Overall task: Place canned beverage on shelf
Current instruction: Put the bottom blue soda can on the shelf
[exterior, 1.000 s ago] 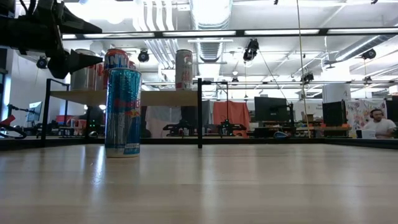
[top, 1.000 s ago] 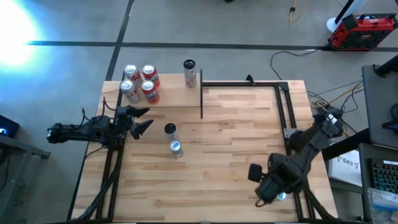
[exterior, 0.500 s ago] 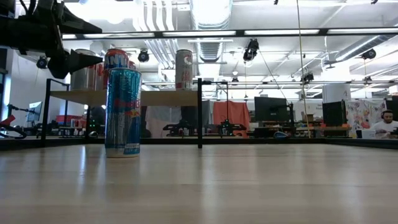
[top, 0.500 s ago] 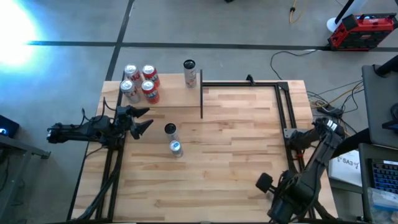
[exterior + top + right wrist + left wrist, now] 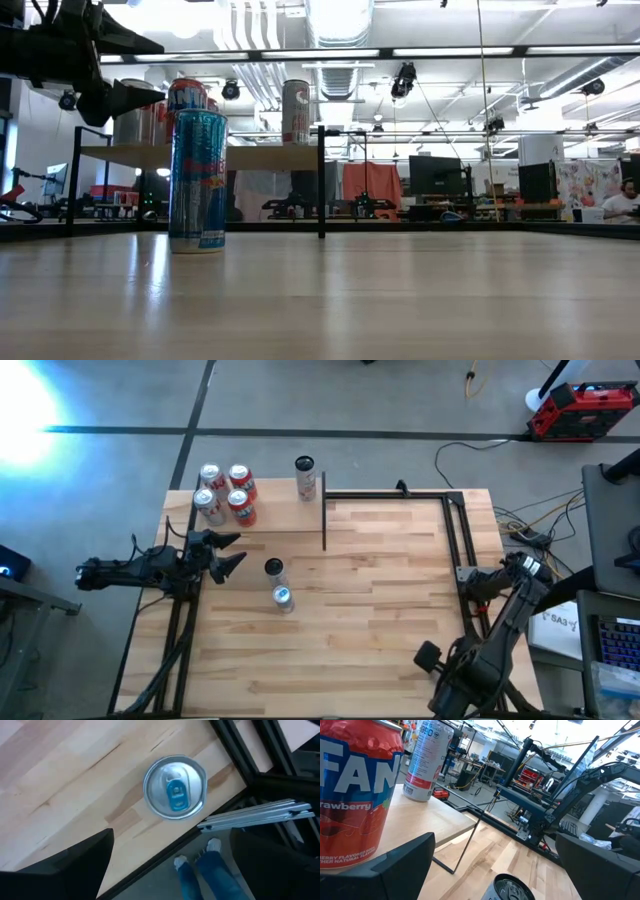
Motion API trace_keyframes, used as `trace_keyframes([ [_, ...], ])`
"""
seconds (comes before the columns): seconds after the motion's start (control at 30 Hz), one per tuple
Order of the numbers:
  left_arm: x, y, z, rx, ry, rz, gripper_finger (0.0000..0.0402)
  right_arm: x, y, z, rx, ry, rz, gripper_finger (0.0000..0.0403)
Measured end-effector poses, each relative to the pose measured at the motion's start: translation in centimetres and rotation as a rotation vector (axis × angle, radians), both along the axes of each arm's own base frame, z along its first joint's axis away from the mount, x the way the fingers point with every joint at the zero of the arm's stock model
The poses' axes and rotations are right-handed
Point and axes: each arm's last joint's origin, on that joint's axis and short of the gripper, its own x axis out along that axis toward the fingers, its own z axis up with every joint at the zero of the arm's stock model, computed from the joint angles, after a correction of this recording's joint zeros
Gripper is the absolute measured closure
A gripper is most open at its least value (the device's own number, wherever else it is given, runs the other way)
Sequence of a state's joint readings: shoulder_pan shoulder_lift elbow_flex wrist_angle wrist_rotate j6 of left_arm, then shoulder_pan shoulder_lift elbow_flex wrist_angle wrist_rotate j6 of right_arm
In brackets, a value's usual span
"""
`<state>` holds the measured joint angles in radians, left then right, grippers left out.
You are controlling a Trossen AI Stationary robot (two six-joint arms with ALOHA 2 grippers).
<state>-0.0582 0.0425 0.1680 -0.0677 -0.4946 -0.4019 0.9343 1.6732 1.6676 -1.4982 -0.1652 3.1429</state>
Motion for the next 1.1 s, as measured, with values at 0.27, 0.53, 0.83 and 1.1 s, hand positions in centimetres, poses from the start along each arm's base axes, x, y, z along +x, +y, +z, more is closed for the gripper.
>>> trace_keyframes([
  [0.27, 0.0, 0.0, 0.0, 0.0, 0.0, 0.0, 0.0003, -1.5, 0.3, -0.7, -0.061, 0.02, 0.048, 0.0022],
  [0.53, 0.0, 0.0, 0.0, 0.0, 0.0, 0.0, 0.0003, -2.8, 0.6, -2.3, -0.165, -0.017, 0.103, 0.0022],
  [0.83, 0.0, 0.0, 0.0, 0.0, 0.0, 0.0, 0.0003, -3.5, 0.7, -3.8, -0.207, -0.034, 0.134, 0.0022],
  [1.1, 0.0, 0.0, 0.0, 0.0, 0.0, 0.0, 0.0003, -3.3, 0.7, -5.2, -0.21, -0.07, 0.157, 0.0022],
])
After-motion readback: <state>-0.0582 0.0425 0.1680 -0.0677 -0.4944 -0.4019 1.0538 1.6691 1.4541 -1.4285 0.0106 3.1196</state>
